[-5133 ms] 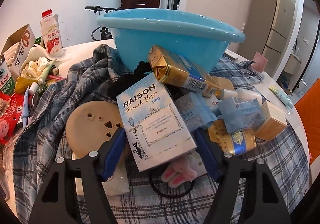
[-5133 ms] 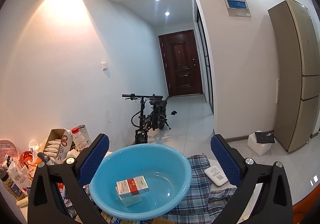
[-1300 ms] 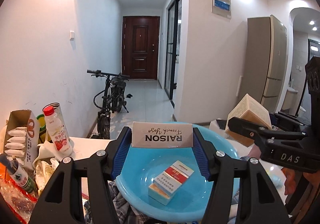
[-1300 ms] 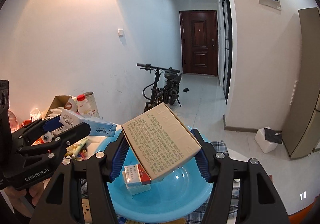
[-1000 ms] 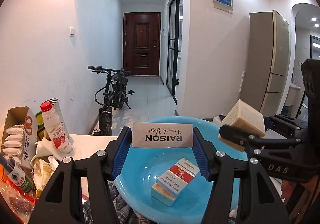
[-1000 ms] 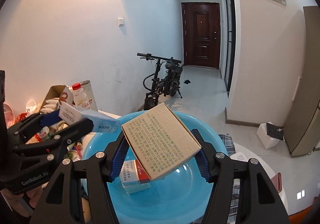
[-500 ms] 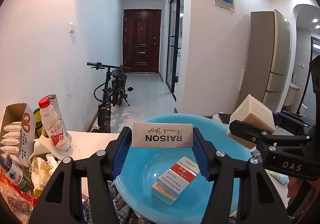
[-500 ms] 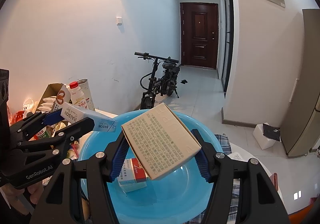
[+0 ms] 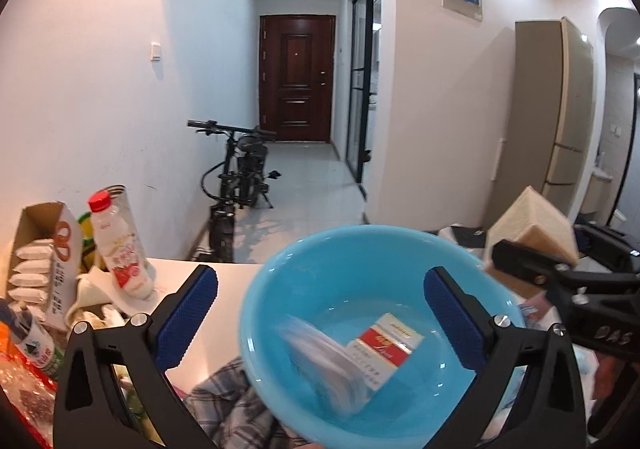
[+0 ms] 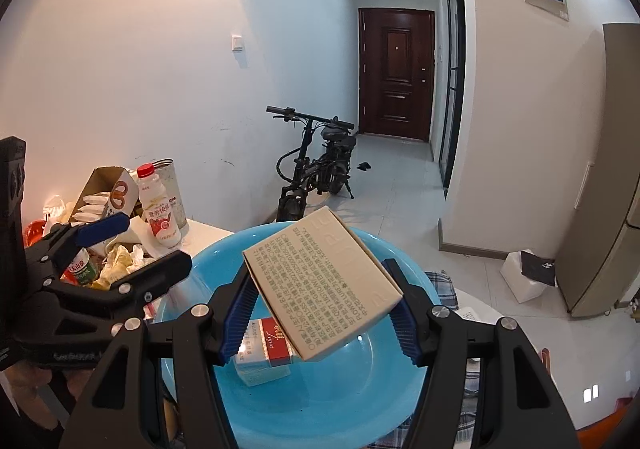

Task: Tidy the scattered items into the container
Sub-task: 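Carry the RAISON box and beige box over the basin with both tools, then open the left tool to drop the RAISON box into the basin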

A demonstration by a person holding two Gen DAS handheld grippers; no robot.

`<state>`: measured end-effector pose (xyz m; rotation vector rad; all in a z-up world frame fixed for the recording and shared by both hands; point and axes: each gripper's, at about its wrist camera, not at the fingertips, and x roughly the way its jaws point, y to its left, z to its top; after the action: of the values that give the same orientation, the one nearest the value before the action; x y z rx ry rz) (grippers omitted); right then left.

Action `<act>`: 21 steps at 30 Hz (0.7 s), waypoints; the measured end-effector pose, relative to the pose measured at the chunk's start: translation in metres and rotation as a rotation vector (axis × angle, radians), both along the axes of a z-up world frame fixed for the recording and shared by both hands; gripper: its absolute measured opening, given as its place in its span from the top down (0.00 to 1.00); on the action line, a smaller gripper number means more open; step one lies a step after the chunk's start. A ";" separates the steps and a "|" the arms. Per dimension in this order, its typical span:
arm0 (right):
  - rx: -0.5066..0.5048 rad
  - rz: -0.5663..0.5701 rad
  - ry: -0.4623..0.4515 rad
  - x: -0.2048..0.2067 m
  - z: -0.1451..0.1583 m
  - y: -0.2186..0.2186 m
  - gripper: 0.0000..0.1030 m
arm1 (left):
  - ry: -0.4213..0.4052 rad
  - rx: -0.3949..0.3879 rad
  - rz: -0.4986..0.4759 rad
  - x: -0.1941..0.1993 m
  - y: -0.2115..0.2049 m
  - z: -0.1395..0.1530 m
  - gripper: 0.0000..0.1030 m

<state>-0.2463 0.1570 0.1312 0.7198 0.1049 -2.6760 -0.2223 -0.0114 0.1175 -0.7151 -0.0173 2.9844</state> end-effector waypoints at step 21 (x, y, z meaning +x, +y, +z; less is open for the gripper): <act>0.008 0.016 -0.004 0.001 -0.002 -0.003 0.38 | -0.007 0.011 0.010 0.002 -0.009 0.003 0.00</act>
<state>-0.2456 0.1544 0.1292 0.7243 0.1202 -2.6604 -0.2198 -0.0206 0.1207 -0.7263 -0.0380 2.9886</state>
